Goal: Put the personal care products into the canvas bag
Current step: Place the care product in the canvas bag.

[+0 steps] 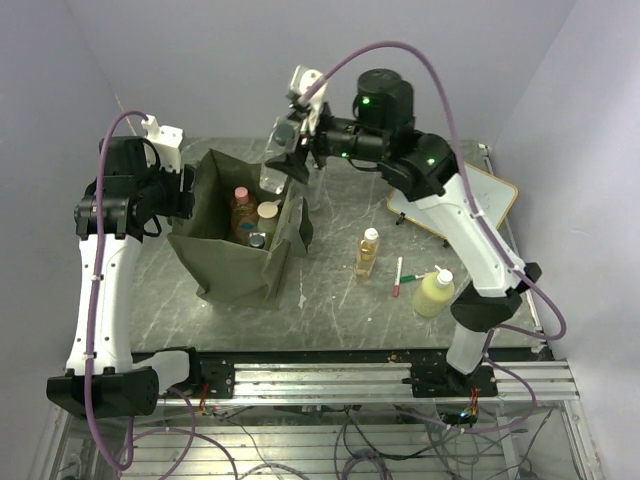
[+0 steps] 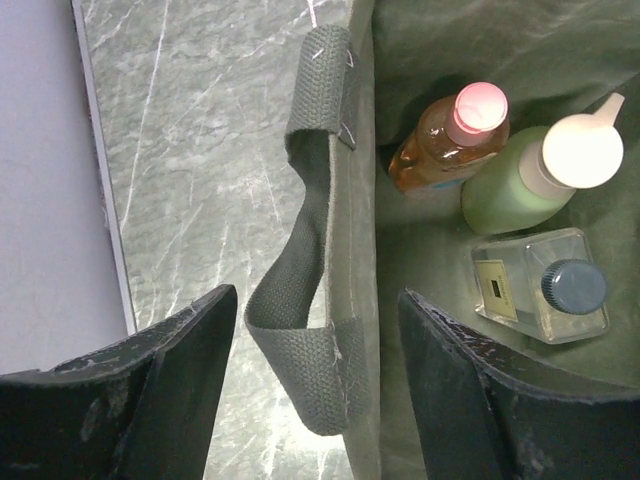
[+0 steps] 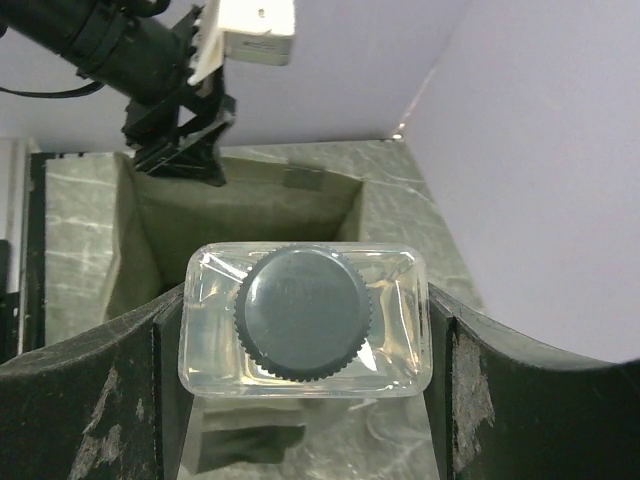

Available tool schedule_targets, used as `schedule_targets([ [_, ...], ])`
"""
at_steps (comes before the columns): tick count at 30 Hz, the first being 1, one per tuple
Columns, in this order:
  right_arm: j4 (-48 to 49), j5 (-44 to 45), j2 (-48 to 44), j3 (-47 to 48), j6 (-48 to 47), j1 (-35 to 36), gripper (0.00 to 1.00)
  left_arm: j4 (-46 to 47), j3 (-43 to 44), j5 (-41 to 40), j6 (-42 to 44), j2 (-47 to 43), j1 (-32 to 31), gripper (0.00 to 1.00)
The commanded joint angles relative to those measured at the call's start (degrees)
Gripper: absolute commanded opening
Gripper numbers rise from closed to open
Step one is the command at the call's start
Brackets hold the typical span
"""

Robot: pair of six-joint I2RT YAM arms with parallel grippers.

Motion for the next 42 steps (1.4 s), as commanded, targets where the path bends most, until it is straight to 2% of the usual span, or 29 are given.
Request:
schedule_targets([
  [1, 10.5, -0.8, 2.4, 3.1, -0.3, 2.8, 0.0, -2.4, 0.6, 2.4, -2.1, -0.6, 0.7, 0.73],
  [8, 13.6, -3.7, 6.2, 2.3, 1.2, 5.9, 0.0, -4.6, 0.8, 3.3, -4.0, -0.1, 0.7, 0.57],
  [20, 19.3, -11.1, 11.3, -1.8, 3.2, 7.4, 0.0, -5.5, -2.3, 2.5, -3.6, -2.6, 0.8, 0.08],
  [30, 23.3, -14.7, 15.5, -6.4, 4.1, 7.5, 0.0, -5.8, -3.4, 4.1, -2.3, -3.4, 0.8, 0.07],
  [36, 25.2, -14.5, 16.5, -11.9, 1.9, 7.3, 0.0, -5.7, -4.6, 5.0, -1.1, -4.1, 0.8, 0.07],
  [42, 24.8, -14.2, 19.7, -13.2, 0.1, 7.0, 0.0, -6.1, -5.3, 6.6, 0.9, -4.8, 0.9, 0.07],
])
